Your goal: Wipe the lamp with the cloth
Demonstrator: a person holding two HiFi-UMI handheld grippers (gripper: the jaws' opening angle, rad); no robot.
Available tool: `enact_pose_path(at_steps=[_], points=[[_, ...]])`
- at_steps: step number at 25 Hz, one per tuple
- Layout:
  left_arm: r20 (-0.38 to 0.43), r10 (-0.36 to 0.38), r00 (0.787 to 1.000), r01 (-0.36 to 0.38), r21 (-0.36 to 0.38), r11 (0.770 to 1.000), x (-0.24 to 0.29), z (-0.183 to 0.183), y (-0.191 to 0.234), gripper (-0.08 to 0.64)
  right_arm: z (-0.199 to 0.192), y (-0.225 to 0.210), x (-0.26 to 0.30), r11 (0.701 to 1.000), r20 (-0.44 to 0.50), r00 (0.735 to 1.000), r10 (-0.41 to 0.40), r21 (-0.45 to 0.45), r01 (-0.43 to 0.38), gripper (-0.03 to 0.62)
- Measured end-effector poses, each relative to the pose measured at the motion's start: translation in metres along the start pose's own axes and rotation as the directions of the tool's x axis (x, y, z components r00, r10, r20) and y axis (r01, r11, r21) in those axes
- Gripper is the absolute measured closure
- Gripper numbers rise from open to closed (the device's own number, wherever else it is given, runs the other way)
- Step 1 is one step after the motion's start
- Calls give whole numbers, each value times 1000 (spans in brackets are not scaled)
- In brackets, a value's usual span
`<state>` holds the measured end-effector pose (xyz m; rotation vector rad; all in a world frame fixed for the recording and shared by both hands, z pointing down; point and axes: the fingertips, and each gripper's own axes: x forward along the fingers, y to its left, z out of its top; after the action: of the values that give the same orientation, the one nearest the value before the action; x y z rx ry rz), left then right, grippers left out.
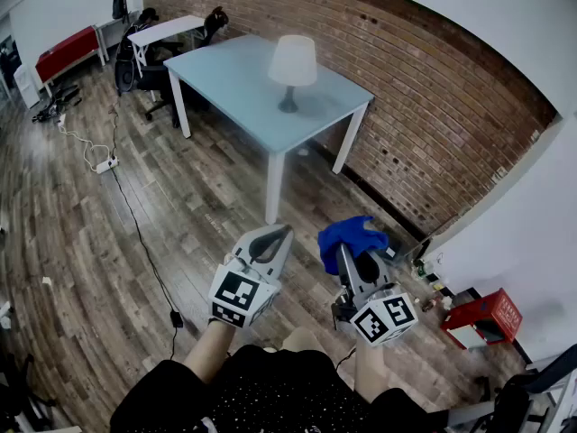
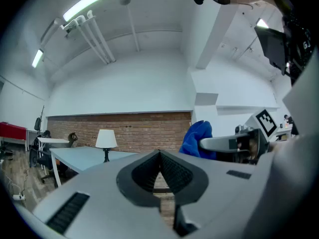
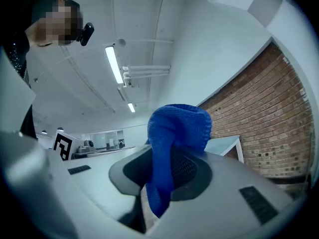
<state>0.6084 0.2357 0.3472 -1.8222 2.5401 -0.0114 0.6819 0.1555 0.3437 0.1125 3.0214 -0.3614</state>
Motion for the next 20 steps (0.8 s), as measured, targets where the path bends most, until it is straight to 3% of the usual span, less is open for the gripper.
enact_pose_path(at_steps=[9, 15, 20], points=[[-4, 51, 999, -51, -19, 999, 45, -14, 36, 551, -11, -55, 43, 999, -39, 999, -36, -3, 36, 518], [-15, 90, 996, -90, -5, 996, 100, -16, 80, 551, -7, -98, 108, 999, -31, 999, -6, -38, 5, 518], [-15, 86, 996, -86, 16, 996, 154, -12, 124, 551, 0, -137, 175, 999, -31, 999, 39, -11, -40, 518]])
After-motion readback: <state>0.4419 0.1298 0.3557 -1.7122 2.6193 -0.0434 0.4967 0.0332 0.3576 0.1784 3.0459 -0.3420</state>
